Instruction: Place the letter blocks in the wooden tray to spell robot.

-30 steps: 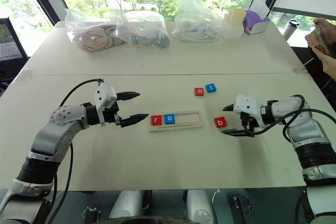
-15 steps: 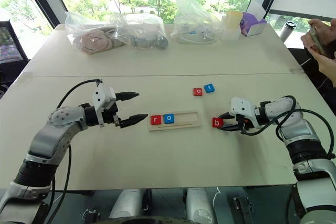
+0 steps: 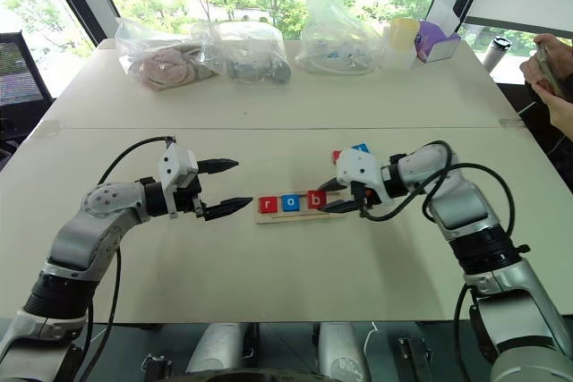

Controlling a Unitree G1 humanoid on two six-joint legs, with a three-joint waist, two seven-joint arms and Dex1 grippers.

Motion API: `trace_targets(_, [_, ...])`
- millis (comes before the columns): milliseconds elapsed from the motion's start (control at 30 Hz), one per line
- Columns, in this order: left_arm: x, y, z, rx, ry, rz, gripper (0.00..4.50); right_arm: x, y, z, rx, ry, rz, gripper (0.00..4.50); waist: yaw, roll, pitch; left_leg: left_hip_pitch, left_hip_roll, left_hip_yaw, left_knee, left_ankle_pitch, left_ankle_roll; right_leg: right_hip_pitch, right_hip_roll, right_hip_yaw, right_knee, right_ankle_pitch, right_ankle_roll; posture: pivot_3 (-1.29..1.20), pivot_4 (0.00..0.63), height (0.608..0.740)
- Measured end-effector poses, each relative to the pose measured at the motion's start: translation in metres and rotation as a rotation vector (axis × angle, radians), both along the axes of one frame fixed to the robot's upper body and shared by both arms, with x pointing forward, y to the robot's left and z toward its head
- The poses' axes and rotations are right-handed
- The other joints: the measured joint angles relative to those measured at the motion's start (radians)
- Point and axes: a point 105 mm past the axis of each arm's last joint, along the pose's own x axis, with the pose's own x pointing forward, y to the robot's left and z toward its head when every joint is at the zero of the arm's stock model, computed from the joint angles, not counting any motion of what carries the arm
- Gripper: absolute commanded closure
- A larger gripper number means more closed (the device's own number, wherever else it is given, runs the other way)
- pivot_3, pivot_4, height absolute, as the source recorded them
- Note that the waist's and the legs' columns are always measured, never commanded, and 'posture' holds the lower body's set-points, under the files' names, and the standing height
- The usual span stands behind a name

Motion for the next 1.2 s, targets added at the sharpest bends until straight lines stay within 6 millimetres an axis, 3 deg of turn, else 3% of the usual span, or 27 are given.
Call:
trace_targets(167, [-0.001,0.001,-0.002,0.0,0.003,0.007,0.0,0.008,0.01,-0.002,-0.017,-0.031,0.024,3.39,-0.004,0.0,0.0,0.0,0.0,0.0,0.0,0.0,0.0,0.0,0.001,0.0,0.001,0.0,0.0,0.0,0.15,0.74])
trace_targets(900, [-0.006,0.001,-0.005,-0.003,-0.001,0.035,0.0,0.026,0.008,-0.02,-0.071,-0.016,0.02,3.39,-0.004,0.0,0.0,0.0,0.001,0.0,-0.001,0.0,0.0,-0.001,0.001,0.0,0.001,0.0,0.0,0.0,0.15,0.74])
trace_targets(1100, [-0.006,0.002,-0.006,-0.003,0.001,0.041,0.0,0.026,0.01,-0.02,-0.067,-0.014,0.027,0.3,-0.004,0.0,0.0,0.0,0.001,0.0,-0.001,0.0,0.0,-0.001,0.001,0.0,0.001,0.0,0.0,0.0,0.15,0.74])
trace_targets(1133, [-0.006,0.002,-0.006,-0.003,0.002,0.041,0.0,0.026,0.01,-0.02,-0.067,-0.013,0.027,0.09,-0.004,0.0,0.0,0.0,0.001,0.0,-0.001,0.0,0.0,-0.001,0.001,0.0,0.001,0.0,0.0,0.0,0.15,0.74])
trace_targets(1200, [-0.007,0.002,-0.007,-0.003,0.004,0.044,0.0,0.026,0.01,-0.02,-0.067,-0.014,0.027,0.09,-0.004,0.0,0.0,0.0,0.001,0.0,-0.001,0.0,0.0,-0.001,0.001,0.0,0.001,0.0,0.0,0.0,0.15,0.74])
